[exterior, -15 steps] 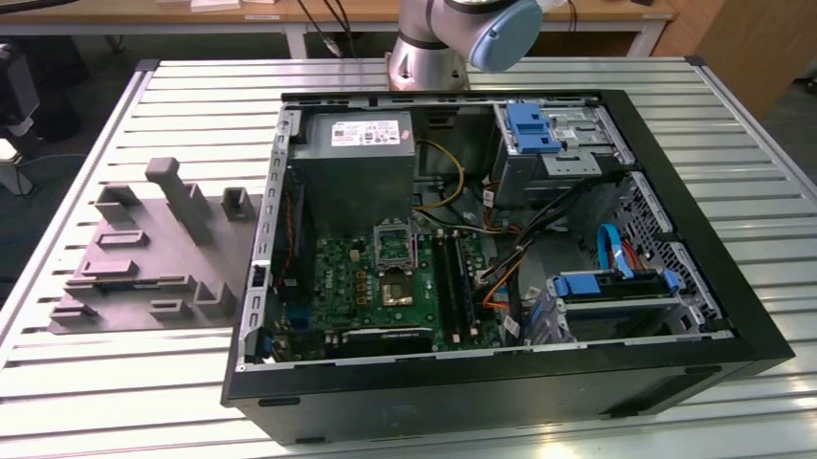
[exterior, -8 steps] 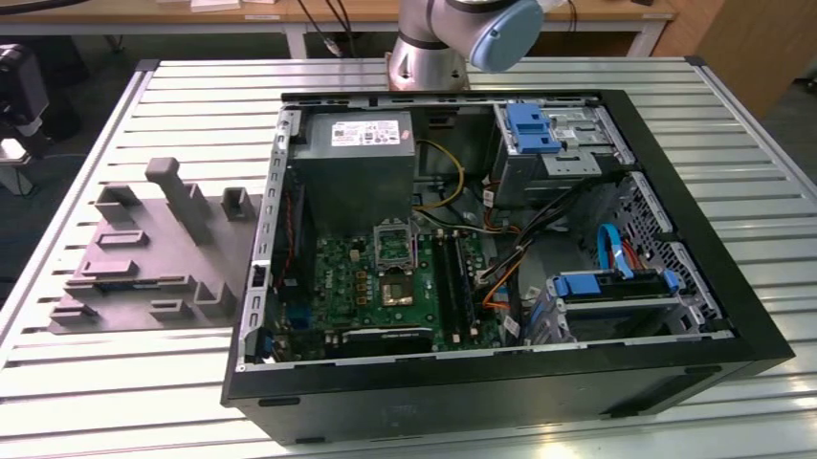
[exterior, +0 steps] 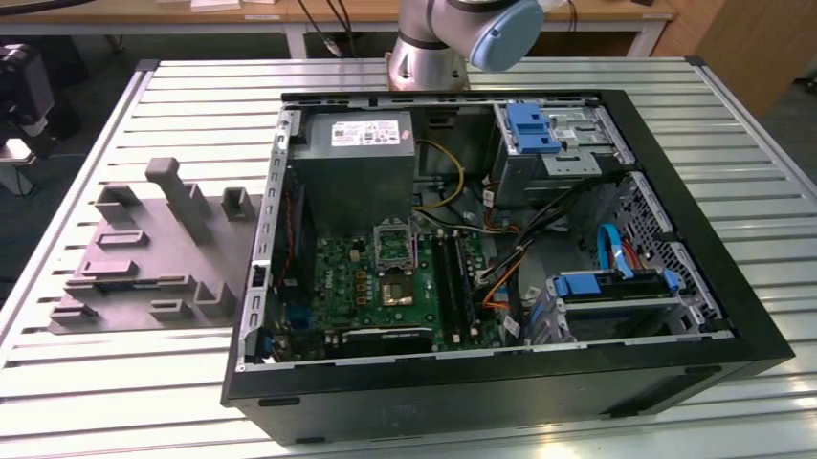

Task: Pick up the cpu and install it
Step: 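Pick up the cpu and move it towards the insertion slot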

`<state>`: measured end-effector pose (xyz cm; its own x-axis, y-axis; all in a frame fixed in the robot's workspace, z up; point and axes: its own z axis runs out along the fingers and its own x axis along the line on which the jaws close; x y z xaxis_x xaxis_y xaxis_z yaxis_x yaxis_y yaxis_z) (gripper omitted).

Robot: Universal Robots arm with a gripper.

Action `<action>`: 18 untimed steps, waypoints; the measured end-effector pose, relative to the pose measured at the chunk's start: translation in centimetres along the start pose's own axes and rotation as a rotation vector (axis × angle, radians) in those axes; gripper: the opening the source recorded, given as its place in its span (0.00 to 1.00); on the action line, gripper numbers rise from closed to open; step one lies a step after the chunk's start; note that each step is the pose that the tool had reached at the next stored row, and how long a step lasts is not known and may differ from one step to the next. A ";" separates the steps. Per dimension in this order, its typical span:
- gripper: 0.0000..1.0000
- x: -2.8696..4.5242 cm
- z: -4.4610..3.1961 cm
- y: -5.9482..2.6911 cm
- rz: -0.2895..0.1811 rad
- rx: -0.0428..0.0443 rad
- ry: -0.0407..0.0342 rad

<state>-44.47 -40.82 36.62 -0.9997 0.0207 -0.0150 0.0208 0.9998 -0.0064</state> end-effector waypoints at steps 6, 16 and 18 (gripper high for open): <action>0.47 -0.19 0.00 0.00 0.000 0.0000 0.0001; 0.47 -0.43 0.00 0.01 0.000 0.0000 0.0001; 0.47 -0.47 0.00 0.01 0.000 0.0000 0.0000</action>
<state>-44.00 -40.82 36.62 -0.9997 0.0207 -0.0150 0.0208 0.9998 -0.0064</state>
